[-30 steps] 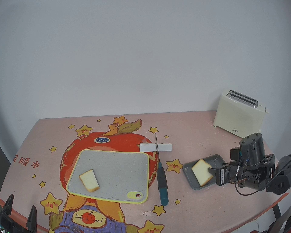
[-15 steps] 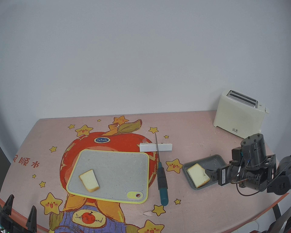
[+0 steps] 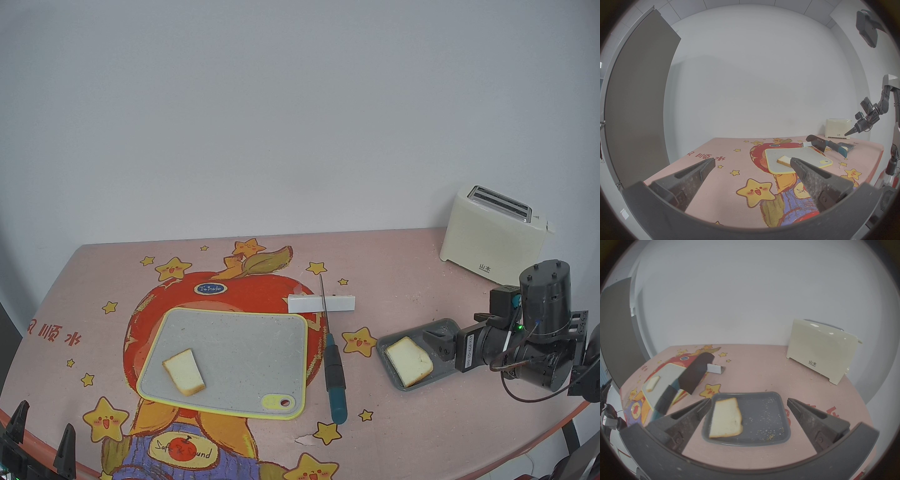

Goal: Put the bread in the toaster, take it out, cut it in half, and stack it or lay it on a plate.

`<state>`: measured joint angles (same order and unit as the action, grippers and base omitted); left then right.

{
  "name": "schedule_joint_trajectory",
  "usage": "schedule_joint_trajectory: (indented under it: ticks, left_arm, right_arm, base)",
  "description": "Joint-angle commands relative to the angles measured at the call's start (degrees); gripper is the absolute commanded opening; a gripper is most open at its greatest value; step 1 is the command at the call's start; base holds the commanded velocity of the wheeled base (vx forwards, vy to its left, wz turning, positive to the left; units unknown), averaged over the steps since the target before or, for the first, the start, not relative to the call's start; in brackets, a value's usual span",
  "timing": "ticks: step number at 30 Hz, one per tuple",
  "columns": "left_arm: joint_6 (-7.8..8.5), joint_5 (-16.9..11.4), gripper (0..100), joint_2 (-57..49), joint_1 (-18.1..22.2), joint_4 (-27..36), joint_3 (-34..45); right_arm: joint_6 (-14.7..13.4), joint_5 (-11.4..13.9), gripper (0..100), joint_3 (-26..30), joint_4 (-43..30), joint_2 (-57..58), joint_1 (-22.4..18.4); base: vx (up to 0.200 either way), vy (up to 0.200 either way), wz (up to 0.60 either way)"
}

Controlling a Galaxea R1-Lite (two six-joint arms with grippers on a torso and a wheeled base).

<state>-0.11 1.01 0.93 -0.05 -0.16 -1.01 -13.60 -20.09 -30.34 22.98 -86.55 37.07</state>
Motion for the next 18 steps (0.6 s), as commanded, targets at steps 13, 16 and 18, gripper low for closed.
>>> schedule_joint_trajectory:
  ticks: [13,16,18]
  left_arm:
    - [0.02,0.0,100,-0.6,0.0,0.0,1.0]
    - [0.02,0.0,100,-0.6,0.0,0.0,1.0]
    - [0.02,0.0,100,-0.6,0.0,0.0,1.0]
  right_arm:
    - [0.5,-0.1,100,0.5,-0.3,3.9,4.2]
    - [0.6,-0.1,100,0.6,-0.4,4.6,5.5]
    - [0.6,-0.1,100,0.8,-0.4,4.7,6.1]
  base:
    - [0.0,0.123,0.0]
    - [0.0,0.133,0.0]
    - [0.0,0.2,0.0]
